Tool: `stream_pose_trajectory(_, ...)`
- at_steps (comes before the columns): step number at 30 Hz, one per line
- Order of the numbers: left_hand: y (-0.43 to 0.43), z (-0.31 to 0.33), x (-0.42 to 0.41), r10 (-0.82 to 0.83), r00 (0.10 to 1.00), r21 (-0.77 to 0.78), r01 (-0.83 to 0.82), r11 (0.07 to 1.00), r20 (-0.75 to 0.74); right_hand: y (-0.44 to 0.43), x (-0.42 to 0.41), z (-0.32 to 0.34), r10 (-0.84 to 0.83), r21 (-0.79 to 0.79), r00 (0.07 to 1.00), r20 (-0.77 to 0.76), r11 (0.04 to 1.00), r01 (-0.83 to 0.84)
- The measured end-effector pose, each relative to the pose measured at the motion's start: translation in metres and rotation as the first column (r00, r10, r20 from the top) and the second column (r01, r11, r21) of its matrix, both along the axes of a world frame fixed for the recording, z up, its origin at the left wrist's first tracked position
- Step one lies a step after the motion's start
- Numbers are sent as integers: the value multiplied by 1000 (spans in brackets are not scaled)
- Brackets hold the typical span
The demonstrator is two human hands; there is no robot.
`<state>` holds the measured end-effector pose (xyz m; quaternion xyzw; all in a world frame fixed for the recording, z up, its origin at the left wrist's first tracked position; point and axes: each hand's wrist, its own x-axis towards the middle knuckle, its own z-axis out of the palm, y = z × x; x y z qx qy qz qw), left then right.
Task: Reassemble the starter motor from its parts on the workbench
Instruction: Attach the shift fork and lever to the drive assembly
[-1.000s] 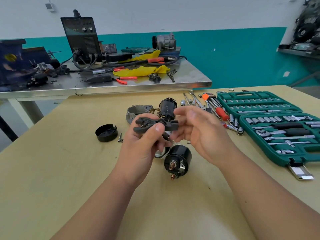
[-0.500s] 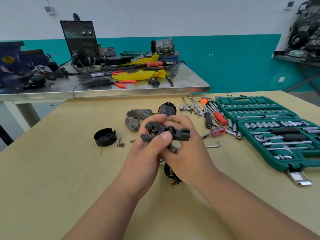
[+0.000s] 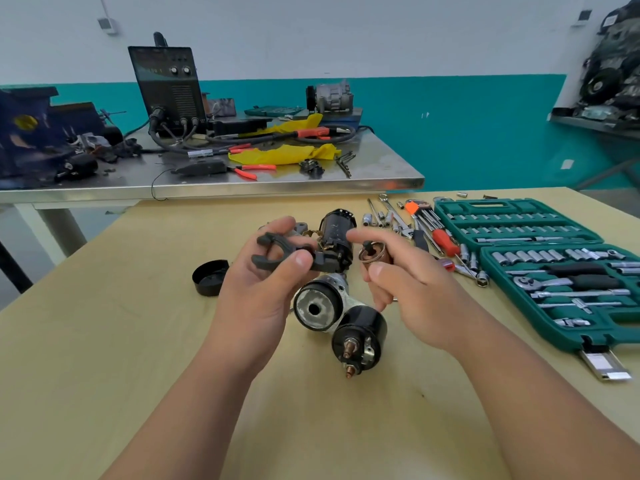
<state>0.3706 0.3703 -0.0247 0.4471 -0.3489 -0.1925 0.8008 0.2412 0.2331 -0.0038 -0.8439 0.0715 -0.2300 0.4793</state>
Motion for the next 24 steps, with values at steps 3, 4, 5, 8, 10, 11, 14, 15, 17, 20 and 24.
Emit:
stream_pose_trajectory(3,2,-1,-1,-63,995,-8,64,998,79,2,-7,3,36,-105,998,52,994,-30)
stream_pose_trajectory(4,2,0,-2,-75,993,0,75,997,90,2,-9,4,33,-135,997,65,991,-24)
stream_pose_trajectory(5,2,0,-3,-84,992,7,84,996,93,2,-10,4,29,-176,997,78,984,-14)
stream_pose_trajectory(8,2,1,-5,-108,991,6,108,994,81,2,-13,4,5,-233,995,104,972,20)
stream_pose_trajectory(10,2,2,-6,-111,991,3,111,994,75,0,-13,3,0,-205,991,130,978,27)
stream_pose_trajectory(11,2,1,-5,-112,991,1,113,994,71,-1,-12,3,-2,-204,989,149,978,33)
stream_pose_trajectory(14,3,2,-4,-127,991,-6,127,992,41,-3,-12,3,-14,-185,984,177,982,47)
stream_pose_trajectory(15,3,2,-4,-136,990,-9,136,991,30,-4,-12,3,-18,-140,984,178,989,44)
stream_pose_trajectory(17,3,4,-5,-156,988,-17,156,988,-2,-5,-10,2,-25,-43,983,184,999,33)
stream_pose_trajectory(20,2,5,-5,-147,986,-26,146,989,-81,-5,-7,1,-21,82,987,158,997,8)
stream_pose_trajectory(24,-1,3,-7,-100,981,-19,98,995,-167,-3,-6,1,11,131,997,74,991,-21)
